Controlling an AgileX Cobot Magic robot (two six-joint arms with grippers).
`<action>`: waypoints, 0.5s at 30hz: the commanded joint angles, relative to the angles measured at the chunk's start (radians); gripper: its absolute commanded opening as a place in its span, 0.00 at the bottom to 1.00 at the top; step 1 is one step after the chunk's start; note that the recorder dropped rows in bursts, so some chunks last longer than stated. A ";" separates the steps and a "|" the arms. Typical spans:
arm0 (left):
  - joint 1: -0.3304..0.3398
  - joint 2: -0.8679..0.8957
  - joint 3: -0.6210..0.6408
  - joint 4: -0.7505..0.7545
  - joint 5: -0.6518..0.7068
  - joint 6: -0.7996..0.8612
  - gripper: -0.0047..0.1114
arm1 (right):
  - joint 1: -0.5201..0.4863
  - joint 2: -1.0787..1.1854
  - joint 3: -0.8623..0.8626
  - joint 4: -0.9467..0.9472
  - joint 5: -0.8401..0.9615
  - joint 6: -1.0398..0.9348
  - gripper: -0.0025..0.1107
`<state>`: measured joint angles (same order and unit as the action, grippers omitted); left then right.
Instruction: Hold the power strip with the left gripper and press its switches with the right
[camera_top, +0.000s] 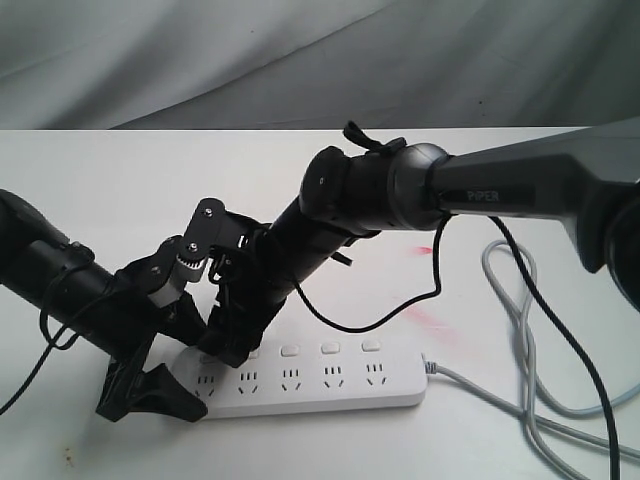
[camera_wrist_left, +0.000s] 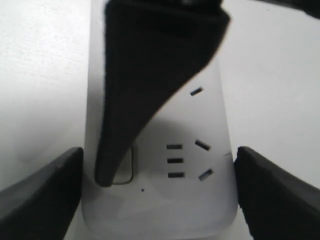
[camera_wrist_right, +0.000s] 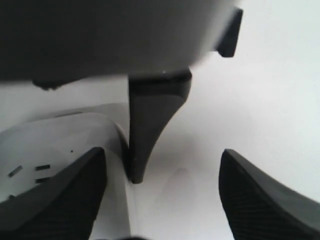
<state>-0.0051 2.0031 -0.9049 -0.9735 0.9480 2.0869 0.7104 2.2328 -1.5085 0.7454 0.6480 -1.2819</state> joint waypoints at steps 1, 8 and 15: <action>-0.005 0.000 -0.002 0.015 -0.007 0.006 0.04 | 0.038 0.028 0.011 -0.125 -0.023 -0.017 0.55; -0.005 0.000 -0.002 0.015 -0.007 0.006 0.04 | 0.038 0.028 0.011 -0.118 -0.041 -0.010 0.55; -0.005 0.000 -0.002 0.015 -0.007 0.006 0.04 | 0.038 0.034 0.011 -0.122 -0.021 -0.017 0.55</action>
<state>-0.0033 2.0031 -0.9049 -0.9655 0.9504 2.1041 0.7253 2.2307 -1.5085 0.7235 0.6267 -1.2610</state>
